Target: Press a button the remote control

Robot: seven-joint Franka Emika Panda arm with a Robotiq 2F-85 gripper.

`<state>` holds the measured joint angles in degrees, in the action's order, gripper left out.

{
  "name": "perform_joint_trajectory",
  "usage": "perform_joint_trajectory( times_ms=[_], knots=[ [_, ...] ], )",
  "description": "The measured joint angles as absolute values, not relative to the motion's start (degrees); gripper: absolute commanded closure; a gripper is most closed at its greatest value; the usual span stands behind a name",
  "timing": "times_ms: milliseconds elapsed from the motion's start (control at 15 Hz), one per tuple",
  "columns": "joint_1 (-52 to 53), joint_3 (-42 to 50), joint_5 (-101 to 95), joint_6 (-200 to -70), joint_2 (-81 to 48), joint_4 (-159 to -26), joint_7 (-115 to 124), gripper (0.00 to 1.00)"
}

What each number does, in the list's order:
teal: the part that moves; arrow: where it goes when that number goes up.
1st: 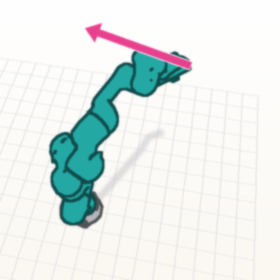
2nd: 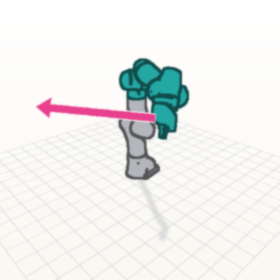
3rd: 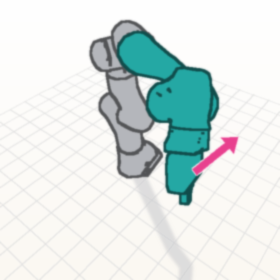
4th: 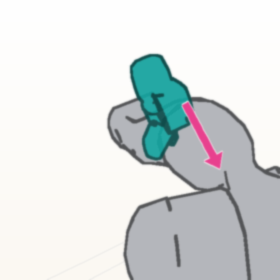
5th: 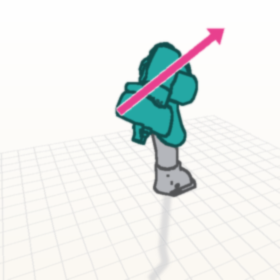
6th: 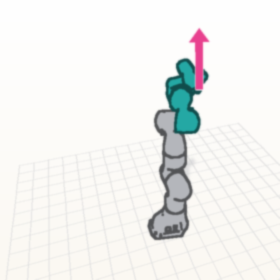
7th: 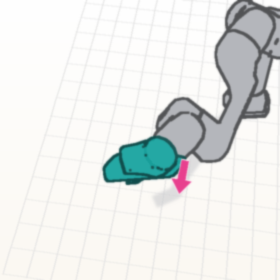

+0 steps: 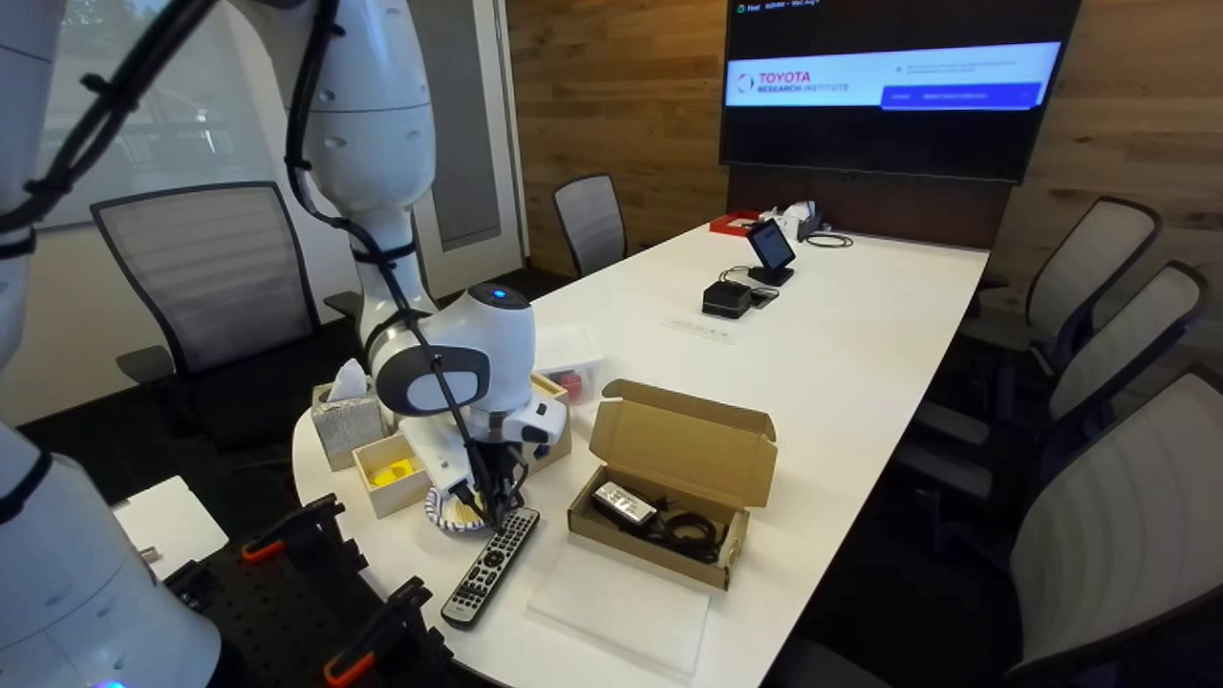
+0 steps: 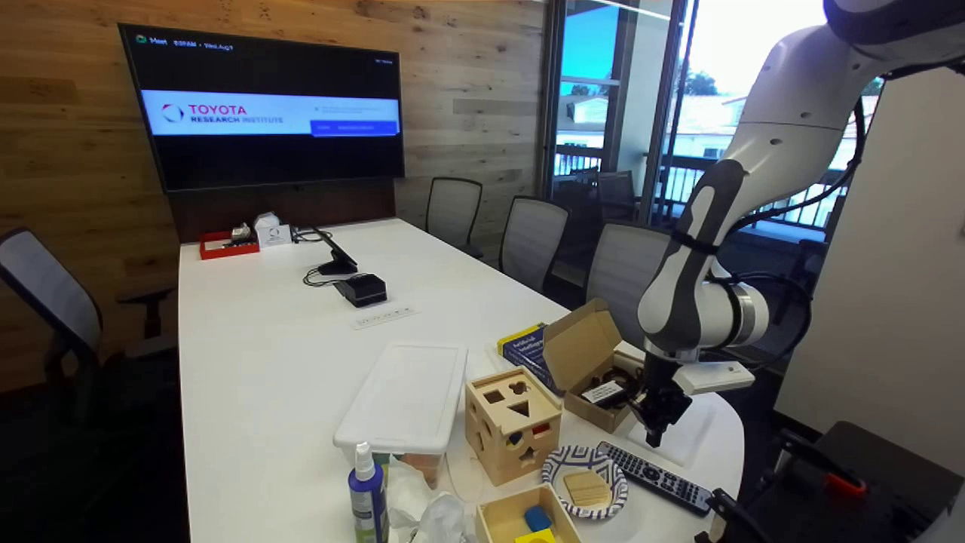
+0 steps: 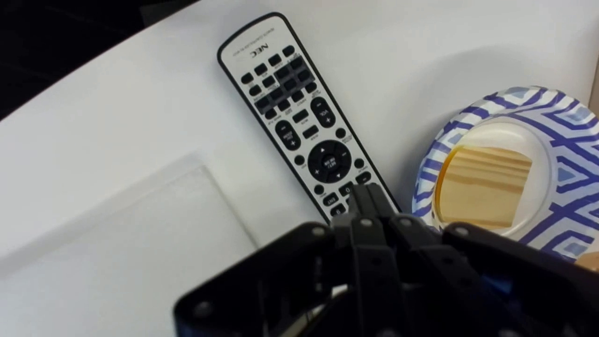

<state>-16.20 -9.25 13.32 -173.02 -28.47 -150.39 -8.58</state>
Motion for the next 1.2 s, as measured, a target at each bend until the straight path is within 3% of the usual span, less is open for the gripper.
perform_joint_trajectory(
  times_ms=[1200],
  knots=[
    [-20.0,-10.9,12.6,-172.6,-38.0,-145.9,-8.3,1.0]
  ],
)
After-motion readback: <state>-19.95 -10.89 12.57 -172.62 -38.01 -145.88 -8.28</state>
